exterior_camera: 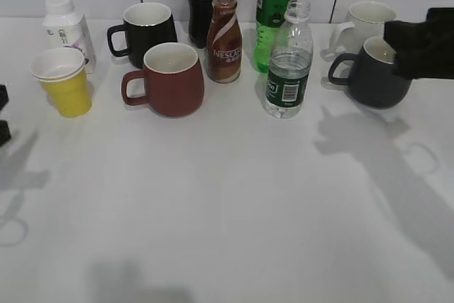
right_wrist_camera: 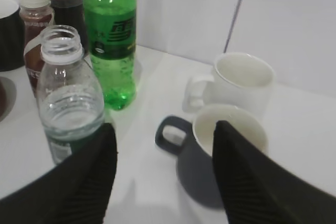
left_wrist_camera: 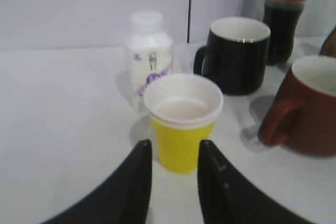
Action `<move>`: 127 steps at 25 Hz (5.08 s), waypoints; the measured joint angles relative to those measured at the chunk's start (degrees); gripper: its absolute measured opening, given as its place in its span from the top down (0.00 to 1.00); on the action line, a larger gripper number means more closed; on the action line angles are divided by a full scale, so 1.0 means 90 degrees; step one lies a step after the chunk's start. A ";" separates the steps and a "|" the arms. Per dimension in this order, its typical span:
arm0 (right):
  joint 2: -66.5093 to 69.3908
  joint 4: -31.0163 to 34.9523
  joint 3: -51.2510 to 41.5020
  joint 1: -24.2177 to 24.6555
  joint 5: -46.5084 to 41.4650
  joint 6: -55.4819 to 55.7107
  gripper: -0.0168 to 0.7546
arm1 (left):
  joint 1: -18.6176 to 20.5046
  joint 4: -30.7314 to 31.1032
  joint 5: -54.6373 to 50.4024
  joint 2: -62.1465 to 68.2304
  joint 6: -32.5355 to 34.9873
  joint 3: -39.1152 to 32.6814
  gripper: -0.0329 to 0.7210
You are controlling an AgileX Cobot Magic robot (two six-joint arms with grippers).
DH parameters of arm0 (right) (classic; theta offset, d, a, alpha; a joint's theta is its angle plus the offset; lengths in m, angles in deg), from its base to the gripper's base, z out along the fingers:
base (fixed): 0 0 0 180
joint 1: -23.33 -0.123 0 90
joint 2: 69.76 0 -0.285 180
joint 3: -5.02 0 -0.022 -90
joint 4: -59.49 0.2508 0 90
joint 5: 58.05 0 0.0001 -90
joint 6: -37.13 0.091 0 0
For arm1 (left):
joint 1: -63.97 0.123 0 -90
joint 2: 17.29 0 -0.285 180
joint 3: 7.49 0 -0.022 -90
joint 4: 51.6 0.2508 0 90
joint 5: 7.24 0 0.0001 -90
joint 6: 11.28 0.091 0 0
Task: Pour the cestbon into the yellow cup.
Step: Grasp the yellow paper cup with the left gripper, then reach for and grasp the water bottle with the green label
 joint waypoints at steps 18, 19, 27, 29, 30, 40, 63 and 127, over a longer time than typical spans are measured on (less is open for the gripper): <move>0.1063 -0.0282 0.0000 -0.0007 0.1767 0.0466 0.41 | -0.0028 0.0675 0.3846 0.4129 -0.0193 0.0180 0.21; 0.1063 -0.0282 0.0000 -0.0007 0.1767 0.0471 0.41 | -0.0028 0.0675 0.3865 0.4261 -0.0193 0.0285 0.20; 0.1063 -0.0282 0.0000 -0.0007 0.1802 0.0552 0.41 | -0.0028 0.0514 0.3897 0.4868 -0.0193 0.1103 0.19; 0.1063 -0.0282 0.0000 -0.0007 0.1802 0.0560 0.41 | -0.0028 0.0500 0.3911 0.5041 -0.0193 0.1310 0.19; 0.1063 -0.0285 0.0000 -0.0007 0.1802 0.0560 0.41 | -0.0028 0.0493 0.3907 0.5134 -0.0193 0.1416 0.19; 0.1063 -0.0297 0.0000 -0.0007 0.1808 0.0602 0.41 | -0.0028 0.0402 0.3918 0.5666 -0.0193 0.2193 0.19; 0.2405 -0.2115 0.0000 -0.0007 0.2282 0.2003 0.25 | -0.0022 0.0279 0.3556 0.5680 0.0159 0.2693 0.38; 0.5324 -0.3512 0.1949 -0.0019 0.3987 0.1988 0.37 | -0.1473 0.4264 0.3821 0.4263 -0.1193 0.1455 0.40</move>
